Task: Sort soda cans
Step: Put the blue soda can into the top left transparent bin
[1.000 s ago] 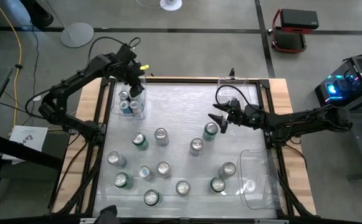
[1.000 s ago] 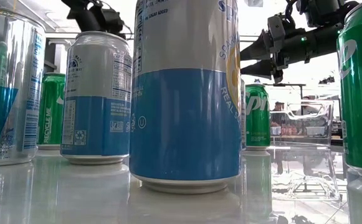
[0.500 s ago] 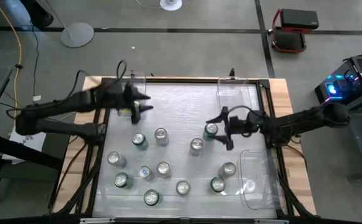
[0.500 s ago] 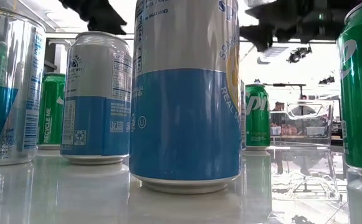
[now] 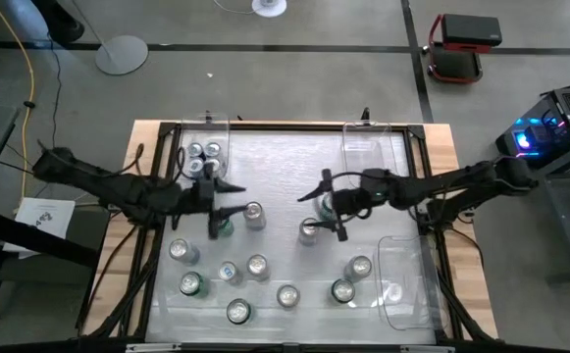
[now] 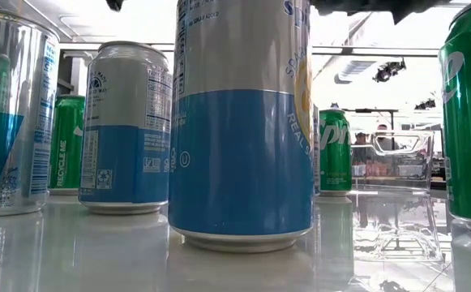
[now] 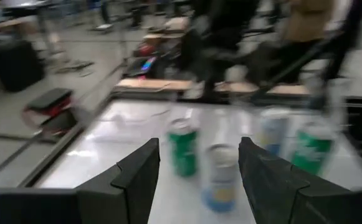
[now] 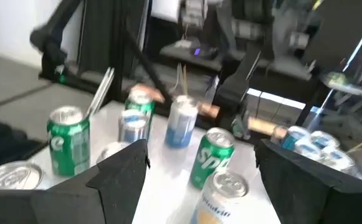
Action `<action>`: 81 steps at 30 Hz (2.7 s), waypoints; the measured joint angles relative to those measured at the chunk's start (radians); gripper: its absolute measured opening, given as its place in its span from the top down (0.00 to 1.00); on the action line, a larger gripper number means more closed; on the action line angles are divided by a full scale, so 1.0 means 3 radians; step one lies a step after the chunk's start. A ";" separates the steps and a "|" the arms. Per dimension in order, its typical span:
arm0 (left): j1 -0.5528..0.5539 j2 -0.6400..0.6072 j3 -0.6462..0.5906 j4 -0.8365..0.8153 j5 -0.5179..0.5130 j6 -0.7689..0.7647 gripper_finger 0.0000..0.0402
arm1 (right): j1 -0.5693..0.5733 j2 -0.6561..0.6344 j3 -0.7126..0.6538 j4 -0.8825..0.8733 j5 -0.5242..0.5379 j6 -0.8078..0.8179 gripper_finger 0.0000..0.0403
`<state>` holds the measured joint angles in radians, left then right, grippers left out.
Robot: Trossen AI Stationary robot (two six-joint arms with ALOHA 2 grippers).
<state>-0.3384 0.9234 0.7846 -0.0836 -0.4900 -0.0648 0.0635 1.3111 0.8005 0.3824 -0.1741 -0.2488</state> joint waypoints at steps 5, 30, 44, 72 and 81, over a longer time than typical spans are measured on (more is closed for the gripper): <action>-0.0443 0.0022 0.0262 -0.0628 0.0585 -0.0513 0.51 | 0.0015 0.0256 0.0383 -0.0440 0.0028 -0.0148 0.28; -0.0691 0.0554 0.0823 -0.1931 0.0631 -0.1285 0.27 | 0.0006 0.0297 0.0338 -0.0564 0.0039 0.0104 0.28; -0.1165 0.1852 0.1662 -0.2921 0.0730 -0.1998 0.27 | 0.0015 0.0296 0.0337 -0.0668 0.0337 0.0165 0.28; -0.1171 0.2192 0.1660 -0.3203 0.0704 -0.2140 0.27 | 0.0025 0.0296 0.0334 -0.0765 0.0332 0.0158 0.28; -0.1063 0.2402 0.1660 -0.3203 0.0729 -0.2038 0.27 | 0.0025 0.0296 0.0334 -0.0792 0.0333 0.0165 0.28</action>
<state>-0.6574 1.6440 1.2827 -1.0445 -0.2714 -0.6762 0.0711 1.3998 0.9009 0.1448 -0.0742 -0.1993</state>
